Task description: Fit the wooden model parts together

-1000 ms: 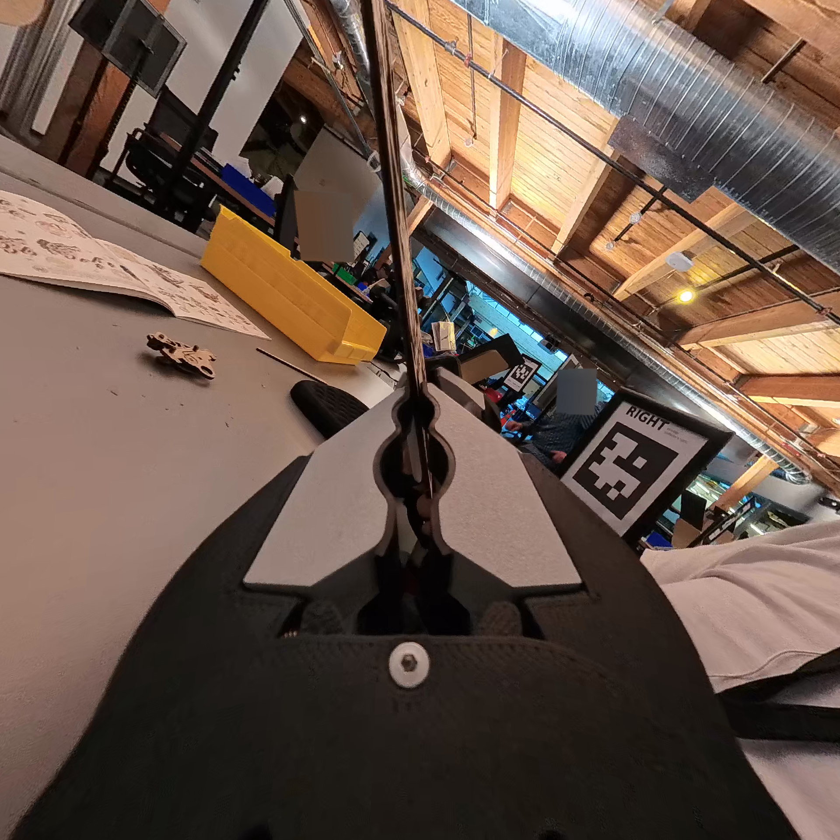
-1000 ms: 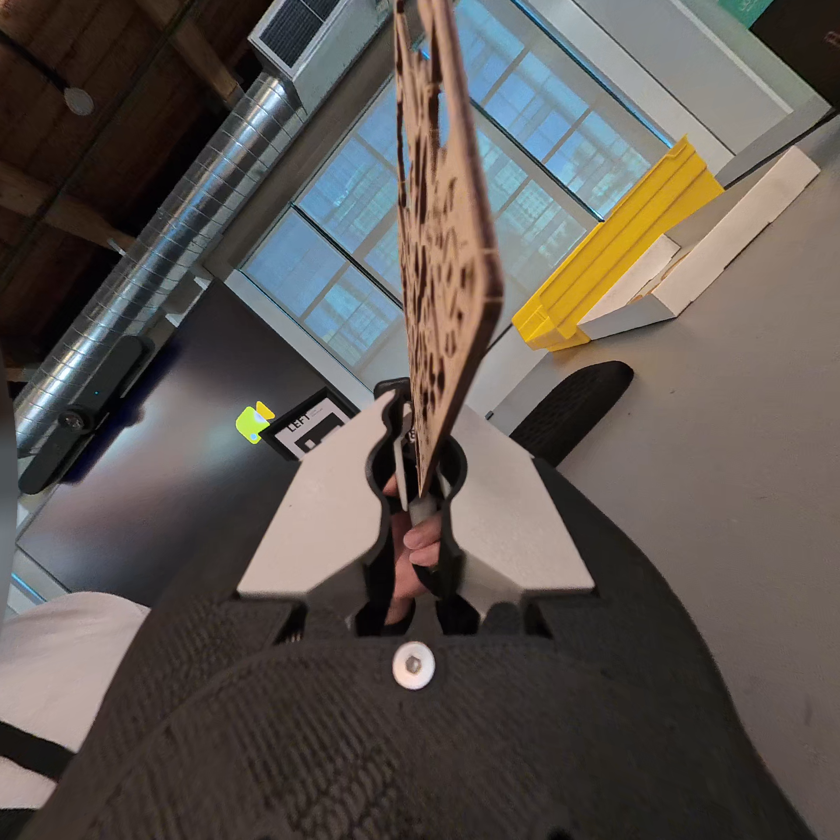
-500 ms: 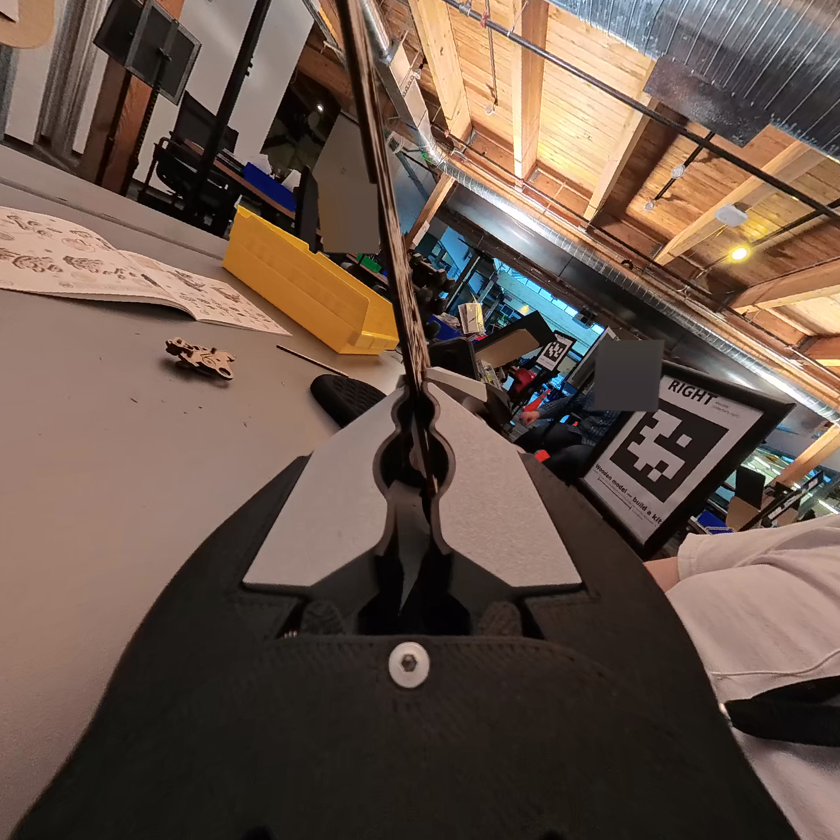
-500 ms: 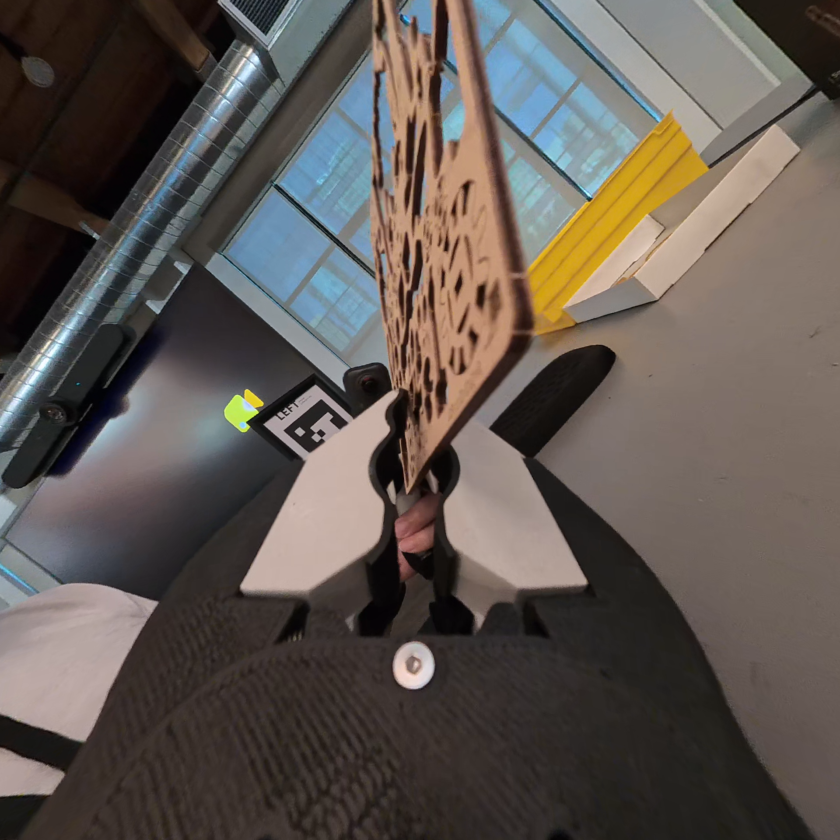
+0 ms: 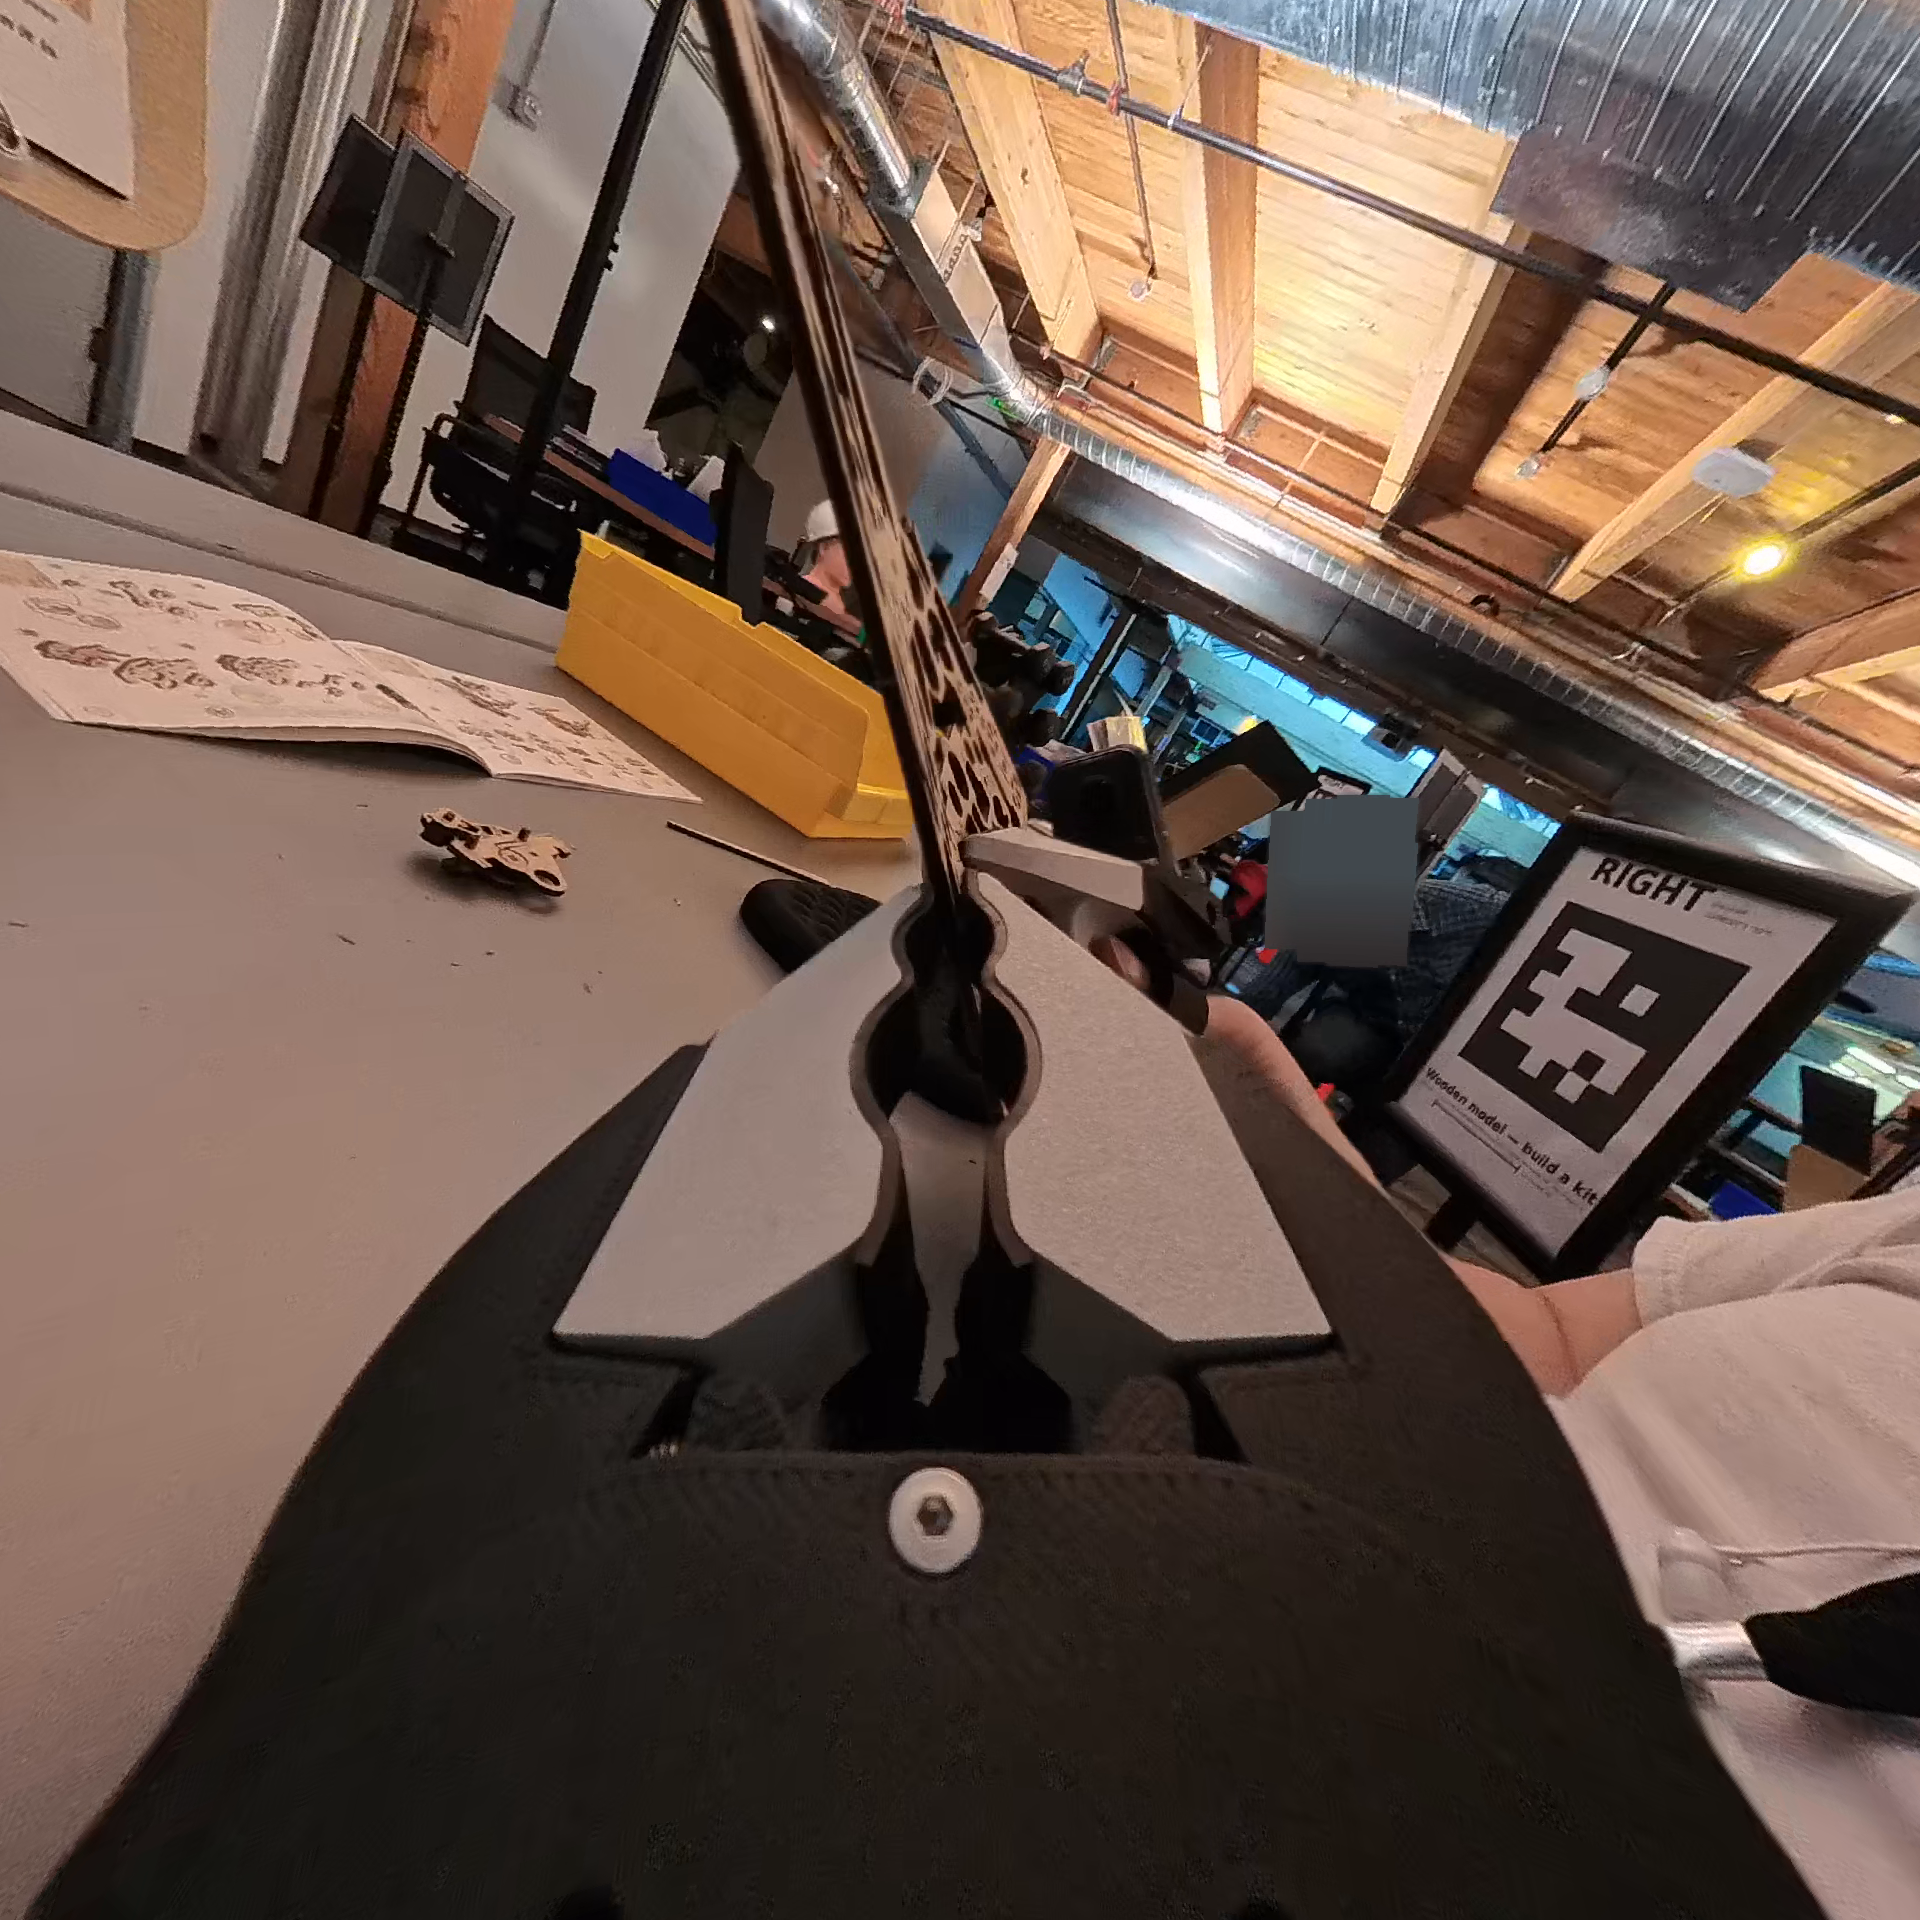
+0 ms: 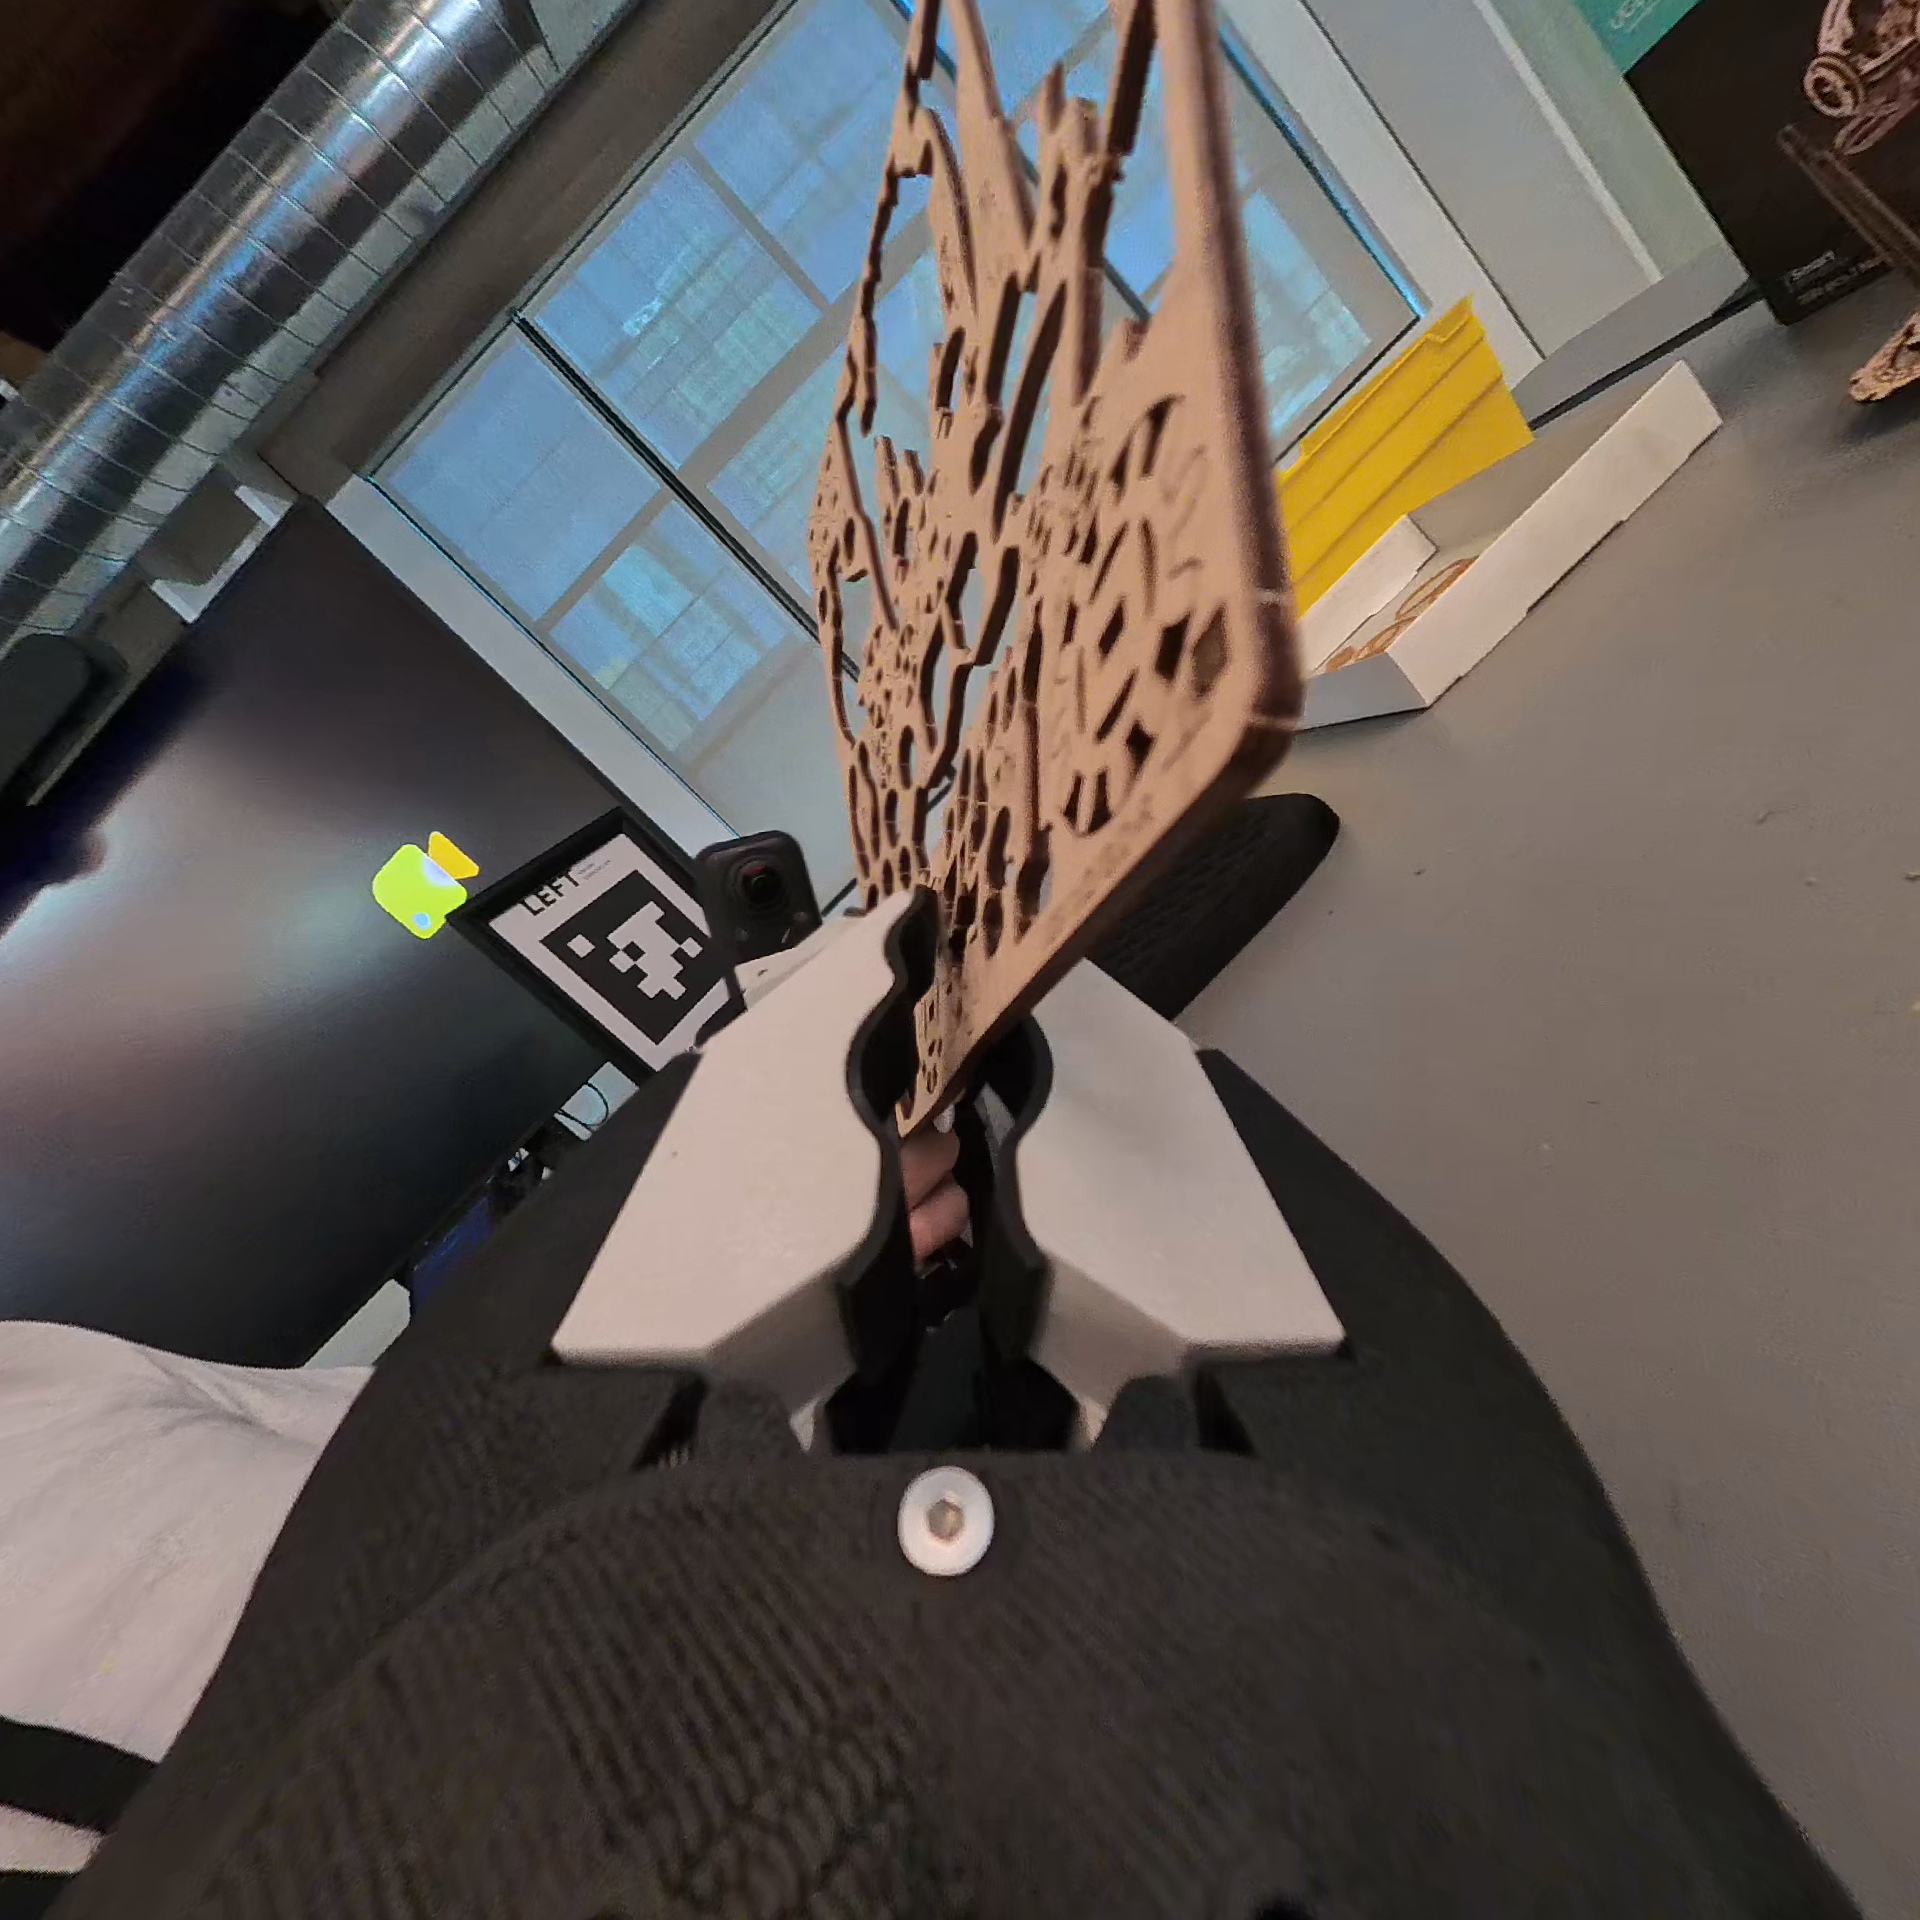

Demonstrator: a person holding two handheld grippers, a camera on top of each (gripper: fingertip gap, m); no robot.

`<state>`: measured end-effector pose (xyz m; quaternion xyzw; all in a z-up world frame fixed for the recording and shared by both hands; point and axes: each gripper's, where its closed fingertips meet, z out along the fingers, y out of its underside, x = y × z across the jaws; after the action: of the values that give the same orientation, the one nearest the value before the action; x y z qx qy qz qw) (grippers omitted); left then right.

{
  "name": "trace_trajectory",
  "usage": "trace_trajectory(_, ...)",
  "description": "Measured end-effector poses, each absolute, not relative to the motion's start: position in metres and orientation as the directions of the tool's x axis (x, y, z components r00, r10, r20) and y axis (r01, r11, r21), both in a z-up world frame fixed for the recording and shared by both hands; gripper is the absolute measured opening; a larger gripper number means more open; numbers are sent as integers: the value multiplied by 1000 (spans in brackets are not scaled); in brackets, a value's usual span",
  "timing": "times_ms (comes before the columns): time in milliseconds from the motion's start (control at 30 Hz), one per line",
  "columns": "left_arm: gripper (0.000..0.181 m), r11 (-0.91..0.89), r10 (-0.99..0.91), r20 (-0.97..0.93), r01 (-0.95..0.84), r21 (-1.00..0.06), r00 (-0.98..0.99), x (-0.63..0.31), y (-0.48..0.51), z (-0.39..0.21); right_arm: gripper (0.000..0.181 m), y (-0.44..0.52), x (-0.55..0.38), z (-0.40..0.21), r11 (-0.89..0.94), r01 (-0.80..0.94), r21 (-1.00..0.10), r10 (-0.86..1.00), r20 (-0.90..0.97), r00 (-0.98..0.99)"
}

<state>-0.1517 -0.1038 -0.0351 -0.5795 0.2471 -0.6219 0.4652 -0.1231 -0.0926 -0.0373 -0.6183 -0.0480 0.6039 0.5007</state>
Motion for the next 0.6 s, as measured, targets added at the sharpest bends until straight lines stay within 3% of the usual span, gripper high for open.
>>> trace_trajectory(133, 0, -471, -852, 518, 321, -822, 74, -152, -102, -31, 6, -93, -123, -33, -500, -568, -654, 682, -701, 207)
trace_trajectory(267, 1, -454, -850, 519, 375, -808, 88, -148, -101, -24, 29, -92, -119, -22, -483, -674, -558, 681, -724, 111)
trace_trajectory(400, 0, -505, -819, 574, 439, -743, 29, -144, -102, -17, 25, -95, -137, -34, -495, -622, -606, 681, -715, 155)
trace_trajectory(500, 0, -498, -821, 569, 422, -757, 52, -139, -103, -23, 8, -98, -140, -30, -490, -618, -614, 701, -699, 139)
trace_trajectory(600, 0, -519, -806, 591, 434, -736, 38, -139, -103, -24, 2, -100, -140, -29, -464, -604, -648, 716, -676, 175)
